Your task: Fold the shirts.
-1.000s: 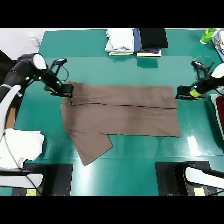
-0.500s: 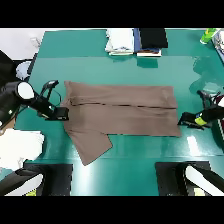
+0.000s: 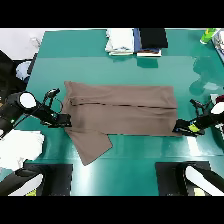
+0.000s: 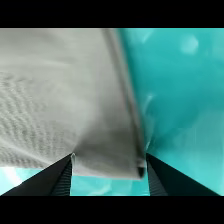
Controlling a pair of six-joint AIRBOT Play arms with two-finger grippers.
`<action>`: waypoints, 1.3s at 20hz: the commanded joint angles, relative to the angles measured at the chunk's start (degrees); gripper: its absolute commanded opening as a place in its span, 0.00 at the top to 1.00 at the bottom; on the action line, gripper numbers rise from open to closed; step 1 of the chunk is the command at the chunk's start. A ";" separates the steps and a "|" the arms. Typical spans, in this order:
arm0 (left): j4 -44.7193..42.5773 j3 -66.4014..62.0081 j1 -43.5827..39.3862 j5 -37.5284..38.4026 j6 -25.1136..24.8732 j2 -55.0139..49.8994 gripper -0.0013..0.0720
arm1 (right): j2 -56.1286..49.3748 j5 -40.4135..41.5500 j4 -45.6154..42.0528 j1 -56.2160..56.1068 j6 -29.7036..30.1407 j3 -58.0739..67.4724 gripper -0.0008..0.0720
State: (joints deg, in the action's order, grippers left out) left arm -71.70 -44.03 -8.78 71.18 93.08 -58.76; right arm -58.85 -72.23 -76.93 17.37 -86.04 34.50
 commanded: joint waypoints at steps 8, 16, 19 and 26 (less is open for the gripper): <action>-0.22 2.10 -0.87 3.06 0.13 0.59 0.41 | -0.46 2.25 0.24 -8.28 -0.04 -0.20 0.97; -0.17 12.68 -15.26 -8.20 10.95 1.40 0.37 | 4.17 3.13 0.37 -8.17 -0.04 -0.20 0.97; -0.59 12.76 -15.47 -9.18 11.52 1.40 0.37 | 4.20 3.02 0.44 -8.17 -0.04 -0.20 0.97; -2.54 11.50 -15.47 -8.39 11.41 1.42 0.95 | 4.81 1.51 0.26 -8.17 0.04 -0.20 0.97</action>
State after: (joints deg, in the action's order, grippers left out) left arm -72.40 -31.64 -24.14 62.22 104.27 -57.43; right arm -54.52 -69.63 -76.53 9.23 -86.06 34.26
